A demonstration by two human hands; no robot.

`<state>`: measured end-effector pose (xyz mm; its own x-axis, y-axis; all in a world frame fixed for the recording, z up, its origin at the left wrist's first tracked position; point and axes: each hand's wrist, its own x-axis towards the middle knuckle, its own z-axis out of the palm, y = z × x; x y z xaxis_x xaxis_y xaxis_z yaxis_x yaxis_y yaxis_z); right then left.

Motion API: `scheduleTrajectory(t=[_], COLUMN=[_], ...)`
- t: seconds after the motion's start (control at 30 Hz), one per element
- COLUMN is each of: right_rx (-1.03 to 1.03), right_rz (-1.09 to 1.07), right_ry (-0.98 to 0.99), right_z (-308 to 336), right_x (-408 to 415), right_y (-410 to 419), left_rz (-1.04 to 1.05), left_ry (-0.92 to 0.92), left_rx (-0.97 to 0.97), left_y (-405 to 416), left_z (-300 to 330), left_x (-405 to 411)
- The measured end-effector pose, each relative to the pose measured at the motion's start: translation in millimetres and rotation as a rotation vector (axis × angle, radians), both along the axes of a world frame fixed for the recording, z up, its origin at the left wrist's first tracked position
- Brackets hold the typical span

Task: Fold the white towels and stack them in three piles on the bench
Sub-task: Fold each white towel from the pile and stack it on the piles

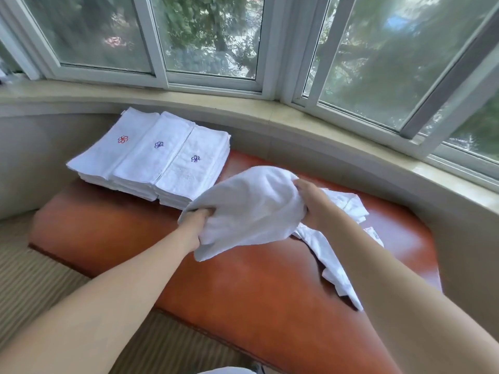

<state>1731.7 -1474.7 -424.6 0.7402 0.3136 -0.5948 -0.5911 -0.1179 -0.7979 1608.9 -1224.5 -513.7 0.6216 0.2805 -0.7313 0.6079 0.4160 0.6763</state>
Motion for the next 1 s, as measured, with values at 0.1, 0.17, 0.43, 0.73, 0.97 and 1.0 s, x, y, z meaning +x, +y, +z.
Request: scheduleTrajectory(t=[0.1, 0.17, 0.43, 0.73, 0.97, 1.0], right_rx=[-0.327, -0.411, -0.393, -0.33, -0.338, -0.445], right_rz=[-0.127, -0.125, -0.188, -0.19, -0.194, -0.124], right_ry=[0.062, 0.084, -0.001, 0.008, -0.117, -0.135], right_z=[-68, -110, -147, -117, -46, -48], right_x=[-16, -29, -32, 3, 52, 49], right_y=[-41, -59, -88, -82, -61, -63], left_rz=[0.036, -0.024, 0.067, -0.215, -0.19, -0.279], left_ry=[0.101, 0.182, 0.028, 0.02, -0.258, -0.219], left_rx=[0.239, 0.284, -0.173, -0.088, -0.105, -0.042], left_y=[-6, -10, 16, 39, 71, 66], left_z=[-24, -38, -42, -7, 63, 60], left_x=[-9, -19, -34, -14, 19, 17])
